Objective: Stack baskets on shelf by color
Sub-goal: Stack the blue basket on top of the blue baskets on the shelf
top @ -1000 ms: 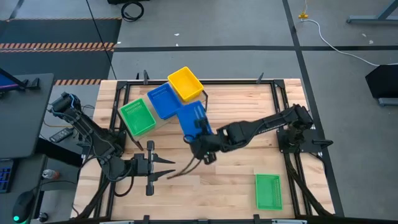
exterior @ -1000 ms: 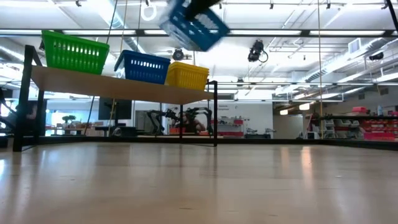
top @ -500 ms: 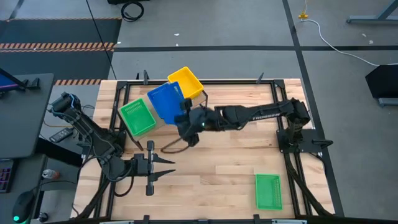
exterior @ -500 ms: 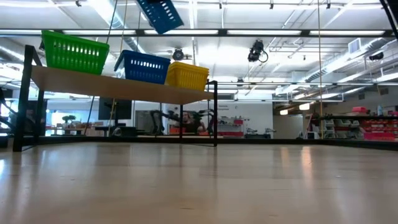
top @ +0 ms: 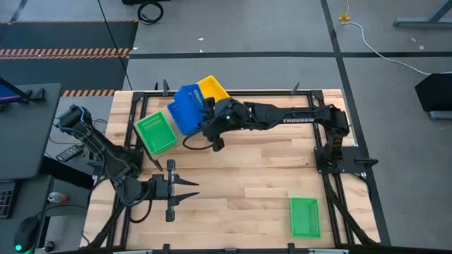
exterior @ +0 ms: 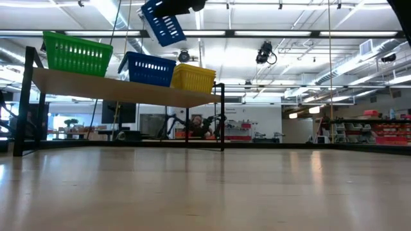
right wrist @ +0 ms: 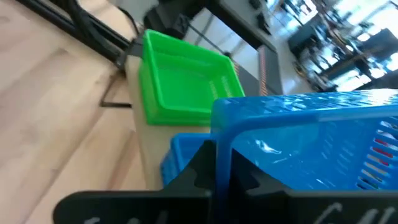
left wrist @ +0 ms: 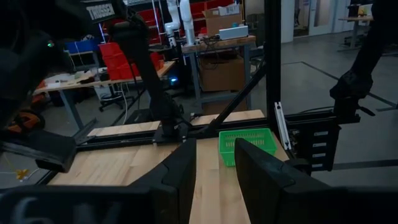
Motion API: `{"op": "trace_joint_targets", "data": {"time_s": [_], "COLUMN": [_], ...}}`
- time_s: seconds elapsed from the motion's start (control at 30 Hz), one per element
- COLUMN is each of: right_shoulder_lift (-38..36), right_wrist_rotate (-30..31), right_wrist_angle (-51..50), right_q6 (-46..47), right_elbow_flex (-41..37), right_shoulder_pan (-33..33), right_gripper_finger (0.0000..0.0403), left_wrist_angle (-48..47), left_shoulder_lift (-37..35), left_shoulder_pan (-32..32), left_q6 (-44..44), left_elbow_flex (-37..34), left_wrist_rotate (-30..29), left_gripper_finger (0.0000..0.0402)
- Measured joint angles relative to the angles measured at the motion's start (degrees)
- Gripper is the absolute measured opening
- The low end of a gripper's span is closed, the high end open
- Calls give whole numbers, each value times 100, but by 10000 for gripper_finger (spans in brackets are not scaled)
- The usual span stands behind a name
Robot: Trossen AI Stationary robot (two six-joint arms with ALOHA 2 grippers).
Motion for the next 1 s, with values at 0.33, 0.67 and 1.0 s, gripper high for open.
{"op": "trace_joint_targets", "data": {"time_s": [0.33,0.67,1.0], "right_shoulder_lift": [9,7,7], "right_wrist_rotate": [-447,-612,-572], "right_wrist_angle": [181,209,25], "right_q6": [-656,-698,-428], "right_elbow_flex": [-363,-364,-364], "right_shoulder_pan": [-277,-289,-479], "right_gripper_finger": [10,11,30], "left_wrist_angle": [2,-1,-4], "left_shoulder_lift": [0,0,0], "left_shoulder_pan": [0,-31,-72], "left_q6": [-48,-395,-507], "left_elbow_flex": [0,1,0], "left_wrist_rotate": [2,0,-3], "left_gripper_finger": [117,117,117]}}
